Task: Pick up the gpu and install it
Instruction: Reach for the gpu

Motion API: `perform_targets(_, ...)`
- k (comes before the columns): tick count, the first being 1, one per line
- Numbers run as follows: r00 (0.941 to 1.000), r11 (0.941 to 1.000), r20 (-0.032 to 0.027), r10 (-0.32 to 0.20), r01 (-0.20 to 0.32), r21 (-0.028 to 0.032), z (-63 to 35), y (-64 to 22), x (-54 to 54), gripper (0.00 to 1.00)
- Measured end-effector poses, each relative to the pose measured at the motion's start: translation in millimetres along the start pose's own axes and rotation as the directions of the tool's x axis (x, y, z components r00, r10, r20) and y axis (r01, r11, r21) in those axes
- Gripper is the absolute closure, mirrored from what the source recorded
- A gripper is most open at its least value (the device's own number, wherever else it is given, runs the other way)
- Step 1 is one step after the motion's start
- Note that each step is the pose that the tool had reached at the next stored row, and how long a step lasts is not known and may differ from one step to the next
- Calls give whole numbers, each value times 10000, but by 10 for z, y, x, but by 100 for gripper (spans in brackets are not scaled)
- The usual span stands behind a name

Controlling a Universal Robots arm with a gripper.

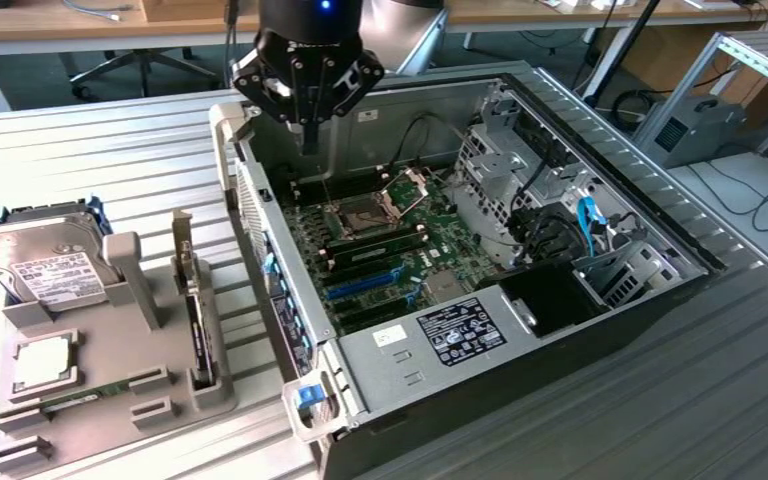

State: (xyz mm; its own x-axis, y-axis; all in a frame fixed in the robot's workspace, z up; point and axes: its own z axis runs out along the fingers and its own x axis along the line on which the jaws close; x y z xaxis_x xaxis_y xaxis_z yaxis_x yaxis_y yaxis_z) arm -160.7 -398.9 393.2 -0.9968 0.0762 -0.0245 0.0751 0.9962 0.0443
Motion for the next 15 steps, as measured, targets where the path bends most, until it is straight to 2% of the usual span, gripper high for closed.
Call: perform_targets(15,10000,10000,0,0,0,0,-2,-5,71,89)
